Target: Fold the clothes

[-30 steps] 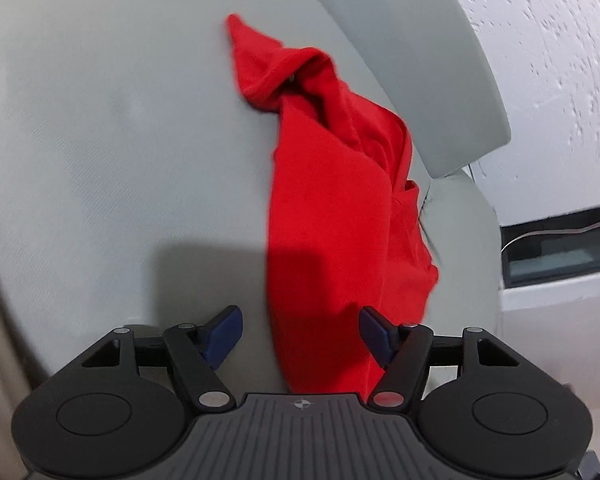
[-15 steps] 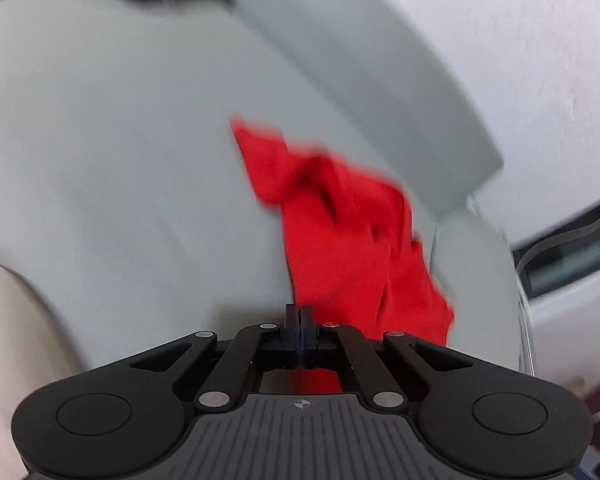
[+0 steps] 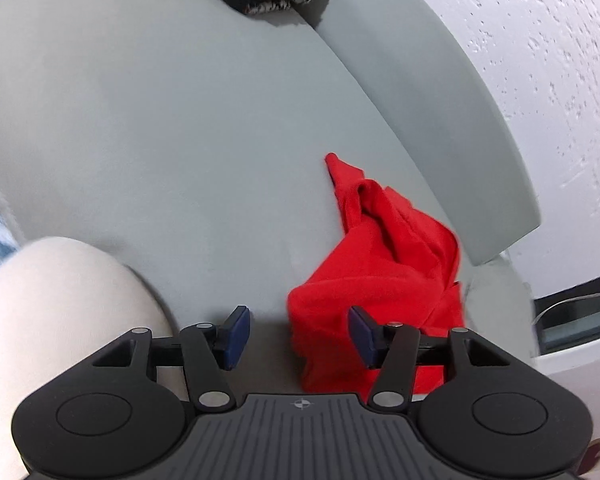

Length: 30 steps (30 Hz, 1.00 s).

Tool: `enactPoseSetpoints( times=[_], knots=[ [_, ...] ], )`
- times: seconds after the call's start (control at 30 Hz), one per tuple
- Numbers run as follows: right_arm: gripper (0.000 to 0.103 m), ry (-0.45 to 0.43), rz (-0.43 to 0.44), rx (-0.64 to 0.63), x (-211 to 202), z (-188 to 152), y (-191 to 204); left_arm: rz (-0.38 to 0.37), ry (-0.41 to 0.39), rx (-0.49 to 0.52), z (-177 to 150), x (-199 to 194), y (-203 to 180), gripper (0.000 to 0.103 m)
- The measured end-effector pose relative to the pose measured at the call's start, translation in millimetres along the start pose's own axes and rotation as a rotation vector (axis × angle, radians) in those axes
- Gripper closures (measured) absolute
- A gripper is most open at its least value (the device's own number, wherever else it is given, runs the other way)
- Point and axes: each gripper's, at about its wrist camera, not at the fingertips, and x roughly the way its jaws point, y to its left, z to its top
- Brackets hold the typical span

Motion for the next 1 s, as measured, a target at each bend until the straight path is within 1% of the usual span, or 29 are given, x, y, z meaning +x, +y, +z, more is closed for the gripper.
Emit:
enactPoseSetpoints(
  times=[0.07,0.17,0.2,0.3,0.33,0.37,0.43,0.53,0.57,0.6,0.7,0.77,0.83,0.9,1.0],
  knots=[
    [0.049,0.006,-0.001,-0.002,4.3,0.7,0.5,-0.074,0.044,-0.03,1.0,11.0,-1.3,0.052],
    [0.049,0.023,0.001,-0.009,15.7,0.5,2.6,-0.106,0.113,-0.081,1.2,34.5,-1.2,0.061],
    [0.049,0.028,0.0,-0.014,19.9,1.1,3.4,-0.116,0.134,-0.098,1.4,42.3,-0.9,0.067],
    [0.049,0.033,-0.006,-0.046,35.3,5.9,8.1,-0.134,0.164,-0.155,3.0,57.2,2.7,0.1],
    [0.049,0.033,-0.008,-0.062,41.2,8.6,10.7,-0.14,0.149,-0.142,2.8,55.2,-0.7,0.101],
    [0.049,0.031,-0.008,-0.088,48.7,12.2,15.0,-0.158,0.118,-0.097,1.8,48.0,-7.5,0.101],
    [0.049,0.025,-0.013,-0.14,68.1,21.9,27.0,-0.225,0.083,0.051,-4.0,29.5,-30.8,0.101],
    [0.049,0.025,0.022,-0.178,101.6,40.6,44.7,-0.269,0.099,0.245,-25.8,1.8,-60.0,0.101],
    [0.049,0.027,0.004,-0.171,114.9,49.5,48.9,-0.282,0.104,0.306,-33.1,-6.8,-69.1,0.101],
    [0.049,0.028,-0.022,-0.159,128.7,59.0,52.8,-0.282,0.113,0.334,-39.9,-10.1,-73.0,0.101],
    [0.049,0.053,-0.129,-0.136,176.4,85.3,59.4,-0.281,0.122,0.37,-53.4,-13.8,-78.1,0.101],
    [0.05,0.111,-0.173,-0.153,209.7,96.1,66.2,-0.273,0.13,0.377,-56.7,-17.1,-74.6,0.101],
    [0.053,0.16,-0.225,-0.115,236.2,103.8,65.8,-0.266,0.138,0.37,-57.9,-13.5,-75.1,0.101],
    [0.053,0.179,-0.262,-0.044,254.4,109.0,59.6,-0.261,0.138,0.361,-54.3,-13.0,-69.2,0.101],
    [0.052,0.187,-0.309,0.025,272.8,114.4,51.4,-0.244,0.156,0.365,-56.1,-11.7,-68.0,0.101]
  ],
)
